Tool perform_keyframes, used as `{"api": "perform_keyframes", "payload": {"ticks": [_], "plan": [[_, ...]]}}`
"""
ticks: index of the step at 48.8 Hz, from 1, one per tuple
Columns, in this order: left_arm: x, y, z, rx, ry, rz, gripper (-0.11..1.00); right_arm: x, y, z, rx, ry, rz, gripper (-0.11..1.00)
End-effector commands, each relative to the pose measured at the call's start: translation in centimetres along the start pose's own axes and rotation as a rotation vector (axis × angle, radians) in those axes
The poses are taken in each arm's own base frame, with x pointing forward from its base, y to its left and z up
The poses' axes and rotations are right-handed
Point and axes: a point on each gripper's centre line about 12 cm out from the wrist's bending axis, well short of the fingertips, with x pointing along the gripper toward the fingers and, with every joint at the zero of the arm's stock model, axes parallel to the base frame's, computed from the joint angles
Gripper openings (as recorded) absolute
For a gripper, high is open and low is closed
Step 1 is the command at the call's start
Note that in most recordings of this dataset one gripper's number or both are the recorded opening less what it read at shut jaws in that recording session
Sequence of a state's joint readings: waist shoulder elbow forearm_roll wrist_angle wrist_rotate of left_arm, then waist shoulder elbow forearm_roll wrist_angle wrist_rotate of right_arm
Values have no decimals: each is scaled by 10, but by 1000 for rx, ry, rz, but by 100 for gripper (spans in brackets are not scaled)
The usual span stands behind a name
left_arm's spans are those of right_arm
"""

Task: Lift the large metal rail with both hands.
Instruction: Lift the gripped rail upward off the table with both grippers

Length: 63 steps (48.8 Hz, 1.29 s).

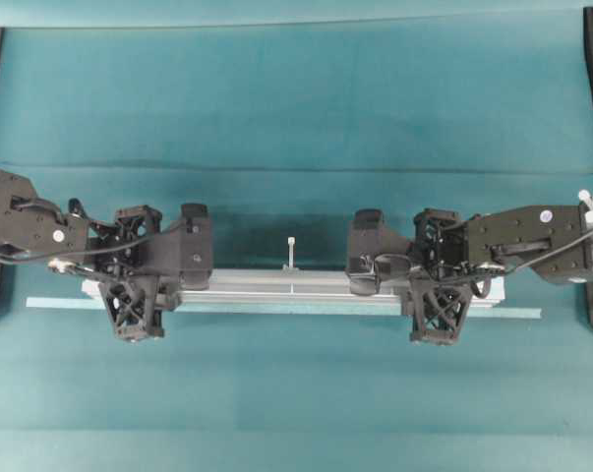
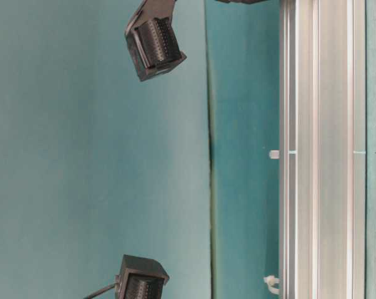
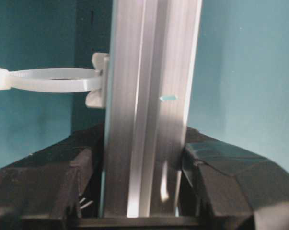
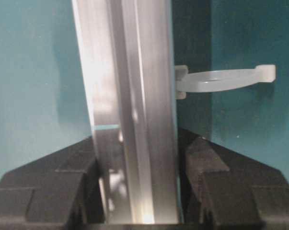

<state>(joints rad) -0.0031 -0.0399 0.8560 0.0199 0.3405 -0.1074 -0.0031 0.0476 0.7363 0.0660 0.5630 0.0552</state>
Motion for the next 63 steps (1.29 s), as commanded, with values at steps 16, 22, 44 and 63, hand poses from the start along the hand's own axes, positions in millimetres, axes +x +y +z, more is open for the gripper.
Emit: {"api": "perform_keyframes", "payload": {"ticks": [16,22,44,63], "plan": [[-7,0,5,3,-20,0,37,0,0,2,10,-3,2,39],[-23,1,10,9,-29,2,37,-11,1,7,8,-12,6,39],[-107,4,26,-10,-133,3,37,-95,4,28,7,12,17,39],[-175,7,46,-20,-178,10,37,-171,9,48,0,28,34,39]]}}
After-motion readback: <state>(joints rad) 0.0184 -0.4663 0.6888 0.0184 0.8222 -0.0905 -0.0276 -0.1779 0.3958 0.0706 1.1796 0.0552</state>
